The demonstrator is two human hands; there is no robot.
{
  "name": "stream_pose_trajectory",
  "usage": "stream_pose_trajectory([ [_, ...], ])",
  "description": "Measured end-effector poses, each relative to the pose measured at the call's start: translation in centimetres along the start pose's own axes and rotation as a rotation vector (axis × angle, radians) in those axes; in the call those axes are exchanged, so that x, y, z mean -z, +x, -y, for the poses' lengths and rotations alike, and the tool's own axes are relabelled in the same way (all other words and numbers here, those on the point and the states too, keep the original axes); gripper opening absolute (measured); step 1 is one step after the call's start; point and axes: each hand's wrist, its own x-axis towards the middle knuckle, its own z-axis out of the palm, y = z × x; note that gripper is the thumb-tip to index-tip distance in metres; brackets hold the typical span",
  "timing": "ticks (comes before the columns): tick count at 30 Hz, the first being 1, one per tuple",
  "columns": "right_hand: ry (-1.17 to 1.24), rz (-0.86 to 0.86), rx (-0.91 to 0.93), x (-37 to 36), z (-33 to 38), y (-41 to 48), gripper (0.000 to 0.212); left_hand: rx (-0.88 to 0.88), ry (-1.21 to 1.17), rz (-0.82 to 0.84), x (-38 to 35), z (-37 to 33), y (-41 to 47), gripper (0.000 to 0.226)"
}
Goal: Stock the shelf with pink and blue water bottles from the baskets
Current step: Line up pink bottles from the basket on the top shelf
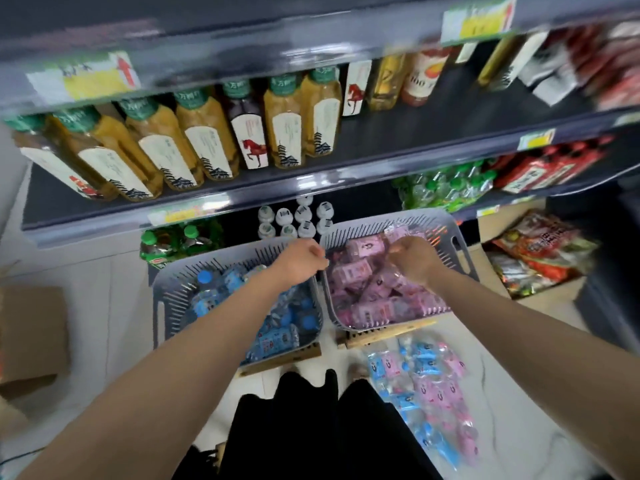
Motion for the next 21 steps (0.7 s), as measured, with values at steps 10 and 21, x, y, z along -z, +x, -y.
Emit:
stream_pose_trajectory([
  [10, -0.197, 0.102, -0.101, 1.9, -10.1, 5.8, 0.029, 0.016, 0.231, 0.232, -12.8, -2.9, 9.0, 0.029],
  [21, -0.231, 0.153, -0.137, -1.8, -15.1, 12.0, 0.035, 0.079, 0.554, 0.564, -19.8, -0.9, 12.2, 0.068],
])
